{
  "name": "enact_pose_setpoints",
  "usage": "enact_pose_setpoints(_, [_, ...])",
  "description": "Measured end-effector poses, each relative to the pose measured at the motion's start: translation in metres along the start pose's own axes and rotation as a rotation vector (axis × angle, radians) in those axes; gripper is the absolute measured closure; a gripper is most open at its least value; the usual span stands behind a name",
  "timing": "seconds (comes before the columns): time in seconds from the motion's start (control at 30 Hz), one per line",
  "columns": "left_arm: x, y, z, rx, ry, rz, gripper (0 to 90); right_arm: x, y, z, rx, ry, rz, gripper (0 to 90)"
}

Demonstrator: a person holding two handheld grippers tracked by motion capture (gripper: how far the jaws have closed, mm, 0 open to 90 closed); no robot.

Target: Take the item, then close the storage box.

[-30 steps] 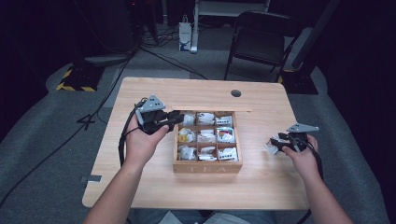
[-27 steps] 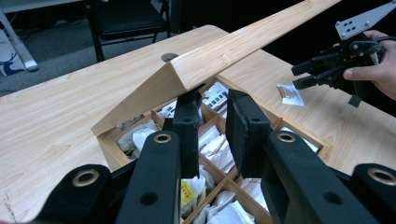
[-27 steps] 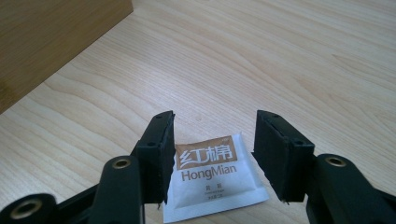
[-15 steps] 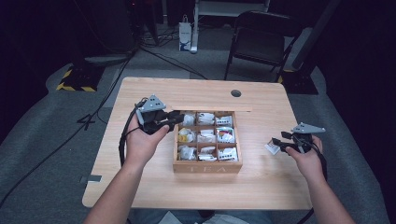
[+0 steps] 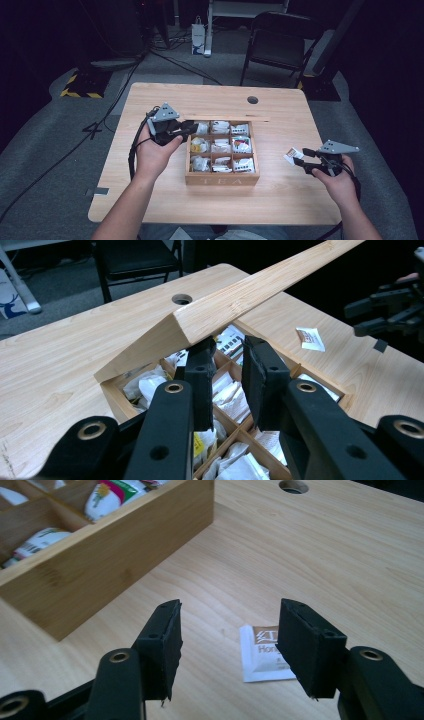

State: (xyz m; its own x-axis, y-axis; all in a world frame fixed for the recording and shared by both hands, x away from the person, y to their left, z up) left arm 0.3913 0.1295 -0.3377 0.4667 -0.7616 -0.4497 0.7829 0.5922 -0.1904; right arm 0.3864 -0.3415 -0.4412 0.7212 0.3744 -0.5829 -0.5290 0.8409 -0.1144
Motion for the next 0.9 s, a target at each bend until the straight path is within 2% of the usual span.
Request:
enact_pose_setpoints(0.2, [0.0,-0.001,-0.003,-0.002,0.001,-0.004,74.2,-0.015,0.015,-0.012,0.002,-0.009,0.034,43.6])
enact_pose_setpoints(0.27, [0.0,-0.002,-0.004,-0.003,0.001,-0.005,74.2,-0.019,0.023,-0.02,-0.01,0.0,0.051,43.5])
enact_pose_setpoints(0.4, [-0.001,-0.002,-0.006,-0.001,0.0,-0.007,74.2,-0.02,0.03,-0.027,-0.039,0.016,0.055,43.3])
enact_pose_setpoints(0.57, [-0.001,-0.003,-0.006,-0.003,0.0,-0.002,74.2,-0.015,0.044,-0.039,-0.068,0.039,0.091,43.2])
enact_pose_setpoints(0.9, [0.0,-0.004,-0.01,-0.003,-0.001,-0.007,74.2,0.001,0.058,-0.051,-0.105,0.072,0.133,42.6])
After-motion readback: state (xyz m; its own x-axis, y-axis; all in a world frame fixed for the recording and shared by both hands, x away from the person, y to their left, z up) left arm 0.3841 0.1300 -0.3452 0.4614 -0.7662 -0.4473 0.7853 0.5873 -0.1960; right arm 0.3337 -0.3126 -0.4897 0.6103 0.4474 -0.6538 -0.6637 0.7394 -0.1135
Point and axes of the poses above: each handheld gripper's, and its own axes: x roughly forward along the jaws, z roughly out of its top, y roughly to its left, the point moved 2 cm from there along x, roughly forward along the jaws, and after that the axes turned 9 degrees about -z, right-handed, at the moved point
